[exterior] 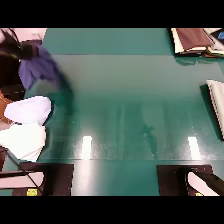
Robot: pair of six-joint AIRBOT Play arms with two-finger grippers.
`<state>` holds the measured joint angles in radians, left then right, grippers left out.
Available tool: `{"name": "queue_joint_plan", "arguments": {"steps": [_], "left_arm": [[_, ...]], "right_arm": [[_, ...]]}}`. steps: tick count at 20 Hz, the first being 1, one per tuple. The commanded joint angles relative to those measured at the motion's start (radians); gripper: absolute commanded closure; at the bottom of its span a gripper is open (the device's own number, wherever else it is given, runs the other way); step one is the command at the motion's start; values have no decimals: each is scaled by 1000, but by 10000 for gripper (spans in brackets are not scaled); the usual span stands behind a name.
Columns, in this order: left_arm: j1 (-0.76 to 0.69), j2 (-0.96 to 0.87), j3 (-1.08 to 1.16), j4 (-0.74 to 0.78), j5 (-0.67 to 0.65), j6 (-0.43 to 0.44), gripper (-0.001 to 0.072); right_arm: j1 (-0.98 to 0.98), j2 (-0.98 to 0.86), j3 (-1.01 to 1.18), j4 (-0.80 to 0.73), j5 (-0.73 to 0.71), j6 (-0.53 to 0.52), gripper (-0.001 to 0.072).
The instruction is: Fold the shirts.
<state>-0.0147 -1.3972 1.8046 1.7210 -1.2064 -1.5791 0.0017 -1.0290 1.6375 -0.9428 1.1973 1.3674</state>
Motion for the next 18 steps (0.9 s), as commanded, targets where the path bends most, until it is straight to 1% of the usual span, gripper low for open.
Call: {"name": "queue_joint_plan", "arguments": {"steps": [1,3,6,10,11,12,13,14,15,16,18], "left_arm": [[-151,196,97,-10,-50,47,681],[-278,261,98,-13,-69,54,681],[-478,251,92,-15,-130,53,681],[-723,97,52,-57,-138,53,680],[-773,39,43,-100,-114,55,679],[-814,-26,40,-156,-78,74,656],[-843,-82,40,-214,-36,93,361],[-864,-132,40,-263,14,94,61],[-872,-170,40,-288,57,94,44],[-869,-186,40,-278,73,93,43],[-814,-172,43,-216,53,83,43]], "right_arm": [[1,0,94,-2,-25,0,696],[0,0,125,-3,-28,0,696],[0,3,139,-3,-27,0,696],[0,3,139,-2,-3,0,696],[0,3,139,-2,5,0,696],[0,3,139,-2,13,0,696],[0,3,139,-2,19,0,696],[0,3,139,-2,26,0,696],[0,3,139,-2,34,0,696],[0,3,139,-2,45,0,696],[0,3,139,-2,59,0,696]]}}
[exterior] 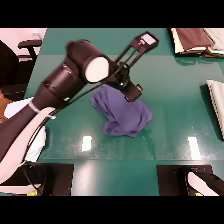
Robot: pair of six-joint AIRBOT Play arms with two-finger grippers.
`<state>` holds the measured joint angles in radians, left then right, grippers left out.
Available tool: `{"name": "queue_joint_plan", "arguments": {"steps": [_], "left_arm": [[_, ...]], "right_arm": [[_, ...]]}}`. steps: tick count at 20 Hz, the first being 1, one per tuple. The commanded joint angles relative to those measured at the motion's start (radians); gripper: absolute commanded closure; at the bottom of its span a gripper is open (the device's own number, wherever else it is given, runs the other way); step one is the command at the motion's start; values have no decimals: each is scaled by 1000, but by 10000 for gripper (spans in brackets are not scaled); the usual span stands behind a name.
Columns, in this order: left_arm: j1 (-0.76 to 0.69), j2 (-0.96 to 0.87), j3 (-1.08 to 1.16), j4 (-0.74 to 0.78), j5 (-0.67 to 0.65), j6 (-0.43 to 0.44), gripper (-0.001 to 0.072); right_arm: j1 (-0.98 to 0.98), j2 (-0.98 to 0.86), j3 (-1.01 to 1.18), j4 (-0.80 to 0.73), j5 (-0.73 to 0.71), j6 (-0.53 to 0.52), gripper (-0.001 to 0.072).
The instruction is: Fold the shirts.
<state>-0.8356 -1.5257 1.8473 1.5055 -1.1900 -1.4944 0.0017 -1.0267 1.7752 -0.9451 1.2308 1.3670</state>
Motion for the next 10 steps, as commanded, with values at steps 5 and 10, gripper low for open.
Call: {"name": "queue_joint_plan", "arguments": {"steps": [5,10], "left_arm": [[369,-18,-34,2,-80,-88,43],[627,-18,-346,-329,47,-39,43]], "right_arm": [[0,0,1,1,26,0,696],[0,0,1,2,25,1,696]]}}
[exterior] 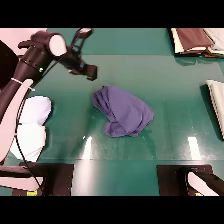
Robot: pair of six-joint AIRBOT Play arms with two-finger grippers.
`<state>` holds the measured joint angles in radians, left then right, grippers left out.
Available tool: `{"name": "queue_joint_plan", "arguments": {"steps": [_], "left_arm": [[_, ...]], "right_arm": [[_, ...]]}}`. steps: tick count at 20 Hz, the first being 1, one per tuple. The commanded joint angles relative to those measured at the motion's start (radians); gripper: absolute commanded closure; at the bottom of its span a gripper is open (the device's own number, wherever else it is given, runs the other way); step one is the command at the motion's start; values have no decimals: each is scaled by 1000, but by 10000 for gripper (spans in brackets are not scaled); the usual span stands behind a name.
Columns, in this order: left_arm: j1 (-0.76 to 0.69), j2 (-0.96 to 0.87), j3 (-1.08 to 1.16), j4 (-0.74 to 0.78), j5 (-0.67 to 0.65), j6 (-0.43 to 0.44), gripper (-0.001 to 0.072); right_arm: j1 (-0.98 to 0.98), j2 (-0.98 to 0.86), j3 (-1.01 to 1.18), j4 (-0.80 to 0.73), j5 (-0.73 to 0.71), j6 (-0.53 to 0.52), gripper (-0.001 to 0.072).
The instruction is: Fold the shirts.
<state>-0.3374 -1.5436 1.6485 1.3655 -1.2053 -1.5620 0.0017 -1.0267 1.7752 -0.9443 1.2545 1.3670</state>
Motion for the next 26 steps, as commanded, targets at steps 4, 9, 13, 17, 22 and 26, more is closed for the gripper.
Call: {"name": "queue_joint_plan", "arguments": {"steps": [4,9,13,17,22,26], "left_arm": [[155,-1,-399,-285,235,73,43],[135,-2,-480,-386,352,113,45],[66,-42,-480,-392,370,119,46],[32,-56,-467,-436,391,123,397],[72,-35,-359,-420,324,124,680],[97,-8,-291,-382,278,158,680]], "right_arm": [[1,0,1,1,2,1,696],[1,0,0,2,2,1,696],[1,0,1,4,5,1,696],[1,0,0,3,8,1,696],[-42,0,-124,0,180,2,696],[-76,0,-515,-1,228,24,694]]}}
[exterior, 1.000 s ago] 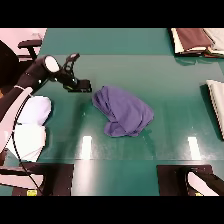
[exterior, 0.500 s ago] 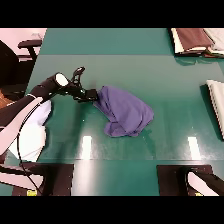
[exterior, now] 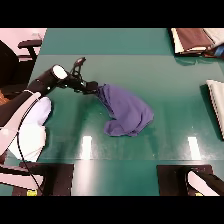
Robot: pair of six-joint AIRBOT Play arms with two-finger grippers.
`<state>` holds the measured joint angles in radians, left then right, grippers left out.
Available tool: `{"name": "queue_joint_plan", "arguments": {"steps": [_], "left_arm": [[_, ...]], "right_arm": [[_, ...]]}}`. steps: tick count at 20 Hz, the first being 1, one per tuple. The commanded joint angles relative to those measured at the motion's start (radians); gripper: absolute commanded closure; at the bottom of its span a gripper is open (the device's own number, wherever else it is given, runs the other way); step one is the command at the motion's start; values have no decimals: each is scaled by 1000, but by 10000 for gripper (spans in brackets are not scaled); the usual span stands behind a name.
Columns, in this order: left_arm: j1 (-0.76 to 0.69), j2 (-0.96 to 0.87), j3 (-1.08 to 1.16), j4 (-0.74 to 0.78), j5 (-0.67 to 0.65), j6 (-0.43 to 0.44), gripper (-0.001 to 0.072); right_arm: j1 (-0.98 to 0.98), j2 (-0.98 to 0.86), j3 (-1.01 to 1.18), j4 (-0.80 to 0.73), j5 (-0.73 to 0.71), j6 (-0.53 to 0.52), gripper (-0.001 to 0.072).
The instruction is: Fold the shirts.
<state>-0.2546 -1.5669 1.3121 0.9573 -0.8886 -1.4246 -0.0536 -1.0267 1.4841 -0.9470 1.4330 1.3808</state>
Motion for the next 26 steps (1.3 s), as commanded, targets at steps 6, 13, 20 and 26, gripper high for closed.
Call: {"name": "queue_joint_plan", "arguments": {"steps": [6,13,20,26], "left_arm": [[14,15,56,43,-52,20,679],[14,15,56,41,-37,19,680],[16,45,58,55,-50,20,680],[72,335,191,169,-87,57,680]], "right_arm": [[93,0,-857,100,-311,8,211],[233,-74,-929,242,-586,-4,211],[294,-250,-678,185,-531,-92,698],[119,21,-334,-30,-287,-90,698]]}}
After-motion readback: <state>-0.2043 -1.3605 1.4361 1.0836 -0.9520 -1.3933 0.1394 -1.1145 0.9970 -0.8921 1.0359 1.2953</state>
